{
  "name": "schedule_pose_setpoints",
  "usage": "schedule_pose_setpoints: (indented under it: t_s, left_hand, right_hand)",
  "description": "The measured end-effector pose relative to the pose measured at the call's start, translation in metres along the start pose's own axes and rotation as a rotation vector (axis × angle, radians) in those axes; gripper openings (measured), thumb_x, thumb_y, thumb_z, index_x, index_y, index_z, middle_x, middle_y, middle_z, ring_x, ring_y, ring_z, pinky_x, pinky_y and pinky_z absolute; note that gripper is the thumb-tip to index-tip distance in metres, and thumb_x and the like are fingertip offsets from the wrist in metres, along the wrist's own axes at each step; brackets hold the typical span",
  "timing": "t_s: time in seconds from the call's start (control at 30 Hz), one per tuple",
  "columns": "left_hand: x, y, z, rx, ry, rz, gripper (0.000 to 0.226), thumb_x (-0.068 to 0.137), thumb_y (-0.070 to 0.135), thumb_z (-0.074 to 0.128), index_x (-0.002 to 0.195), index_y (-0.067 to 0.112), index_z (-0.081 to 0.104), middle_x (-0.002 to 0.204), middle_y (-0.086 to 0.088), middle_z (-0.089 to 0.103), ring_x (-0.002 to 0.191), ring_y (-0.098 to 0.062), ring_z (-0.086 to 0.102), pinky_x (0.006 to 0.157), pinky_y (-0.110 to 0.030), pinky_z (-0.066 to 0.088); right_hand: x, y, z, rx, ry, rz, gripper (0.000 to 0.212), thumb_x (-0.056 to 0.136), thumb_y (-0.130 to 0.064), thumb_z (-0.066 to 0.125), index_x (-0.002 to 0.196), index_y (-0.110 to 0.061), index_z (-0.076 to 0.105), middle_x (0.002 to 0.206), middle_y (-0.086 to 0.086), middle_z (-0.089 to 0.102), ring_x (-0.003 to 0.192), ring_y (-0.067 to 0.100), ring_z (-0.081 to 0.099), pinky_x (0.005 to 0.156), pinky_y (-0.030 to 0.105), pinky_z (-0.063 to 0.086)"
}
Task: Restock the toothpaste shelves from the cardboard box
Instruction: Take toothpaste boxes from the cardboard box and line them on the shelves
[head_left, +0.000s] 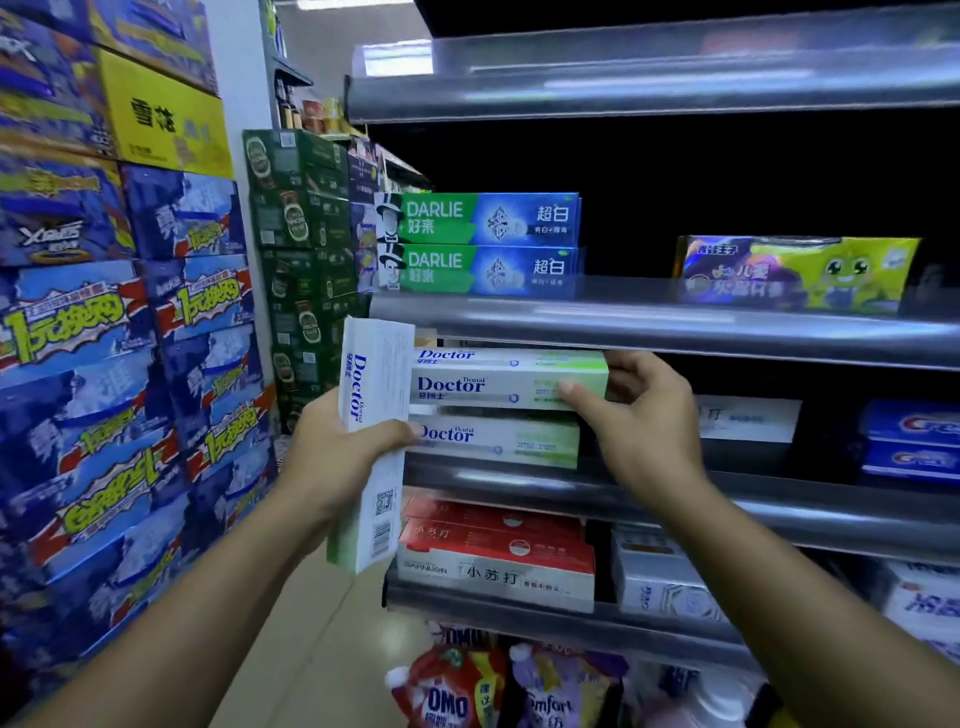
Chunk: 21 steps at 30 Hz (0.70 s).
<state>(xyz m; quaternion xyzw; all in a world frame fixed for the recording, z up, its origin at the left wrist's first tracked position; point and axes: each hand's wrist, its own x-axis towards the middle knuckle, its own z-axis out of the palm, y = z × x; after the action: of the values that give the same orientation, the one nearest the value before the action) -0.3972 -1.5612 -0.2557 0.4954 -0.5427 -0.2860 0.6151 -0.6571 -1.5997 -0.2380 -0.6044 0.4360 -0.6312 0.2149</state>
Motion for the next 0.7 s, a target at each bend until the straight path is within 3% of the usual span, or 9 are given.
schedule_pose_setpoints:
  t_s: [0.1,0.2,0.33,0.43,0.5,0.6,0.7]
  left_hand:
    - [0.017,-0.012,-0.002,0.093,0.002,-0.047,0.025,0.07,0.017,0.085,0.087,0.029,0.071,0.08,0.016,0.075,0.077,-0.017,0.072,0.059,-0.029,0.049]
    - [0.022,-0.025,-0.002,0.175,-0.013,-0.068,0.028,0.074,0.012,0.083,0.088,0.029,0.065,0.076,0.022,0.072,0.081,-0.016,0.069,0.059,-0.028,0.048]
    - [0.025,-0.031,-0.004,0.223,-0.036,-0.077,0.034,0.058,0.024,0.077,0.091,0.026,0.066,0.079,0.006,0.073,0.078,-0.017,0.069,0.06,-0.029,0.05]
    - [0.031,-0.036,-0.007,0.265,-0.032,-0.071,0.027,0.067,0.015,0.081,0.087,0.023,0.065,0.084,0.0,0.071,0.076,-0.021,0.067,0.059,-0.029,0.049]
    - [0.036,-0.036,-0.008,0.304,-0.07,-0.08,0.025,0.072,0.006,0.08,0.086,0.02,0.065,0.084,-0.003,0.07,0.074,-0.021,0.065,0.058,-0.028,0.048]
    - [0.047,-0.028,-0.007,0.305,-0.138,-0.139,0.027,0.067,0.005,0.081,0.088,0.015,0.067,0.086,-0.009,0.07,0.074,-0.026,0.063,0.064,-0.033,0.052]
    - [0.057,-0.016,-0.005,0.297,-0.194,-0.225,0.04,0.055,0.01,0.078,0.094,0.006,0.068,0.09,-0.017,0.069,0.076,-0.032,0.062,0.068,-0.037,0.053]
  right_hand:
    - [-0.001,0.008,0.01,-0.165,-0.052,0.051,0.039,0.081,-0.033,0.084,0.113,-0.027,0.062,0.088,-0.023,0.061,0.082,-0.002,0.062,0.078,0.027,0.052]
    - [-0.005,0.02,0.013,-0.248,-0.068,0.073,0.046,0.08,-0.034,0.084,0.119,-0.03,0.061,0.085,-0.026,0.058,0.083,0.003,0.063,0.075,0.028,0.051]
    - [0.001,0.028,0.012,-0.297,-0.06,0.069,0.052,0.073,-0.025,0.09,0.107,-0.041,0.054,0.081,-0.019,0.066,0.075,-0.002,0.065,0.061,0.019,0.048]
    - [0.004,0.035,0.015,-0.368,-0.041,0.076,0.056,0.073,-0.021,0.088,0.114,-0.042,0.056,0.08,-0.012,0.069,0.075,0.005,0.067,0.057,0.021,0.048]
    - [0.007,0.037,0.017,-0.409,-0.022,0.081,0.053,0.074,-0.022,0.087,0.116,-0.037,0.059,0.08,-0.01,0.069,0.076,0.009,0.067,0.058,0.026,0.05]
    - [0.019,0.038,0.024,-0.497,-0.006,0.138,0.046,0.075,-0.021,0.084,0.116,-0.028,0.062,0.089,-0.005,0.071,0.083,0.022,0.067,0.071,0.036,0.057]
    - [0.034,0.037,0.032,-0.555,0.018,0.239,0.042,0.077,-0.014,0.079,0.115,-0.024,0.062,0.092,0.001,0.063,0.083,0.028,0.061,0.071,0.035,0.053]
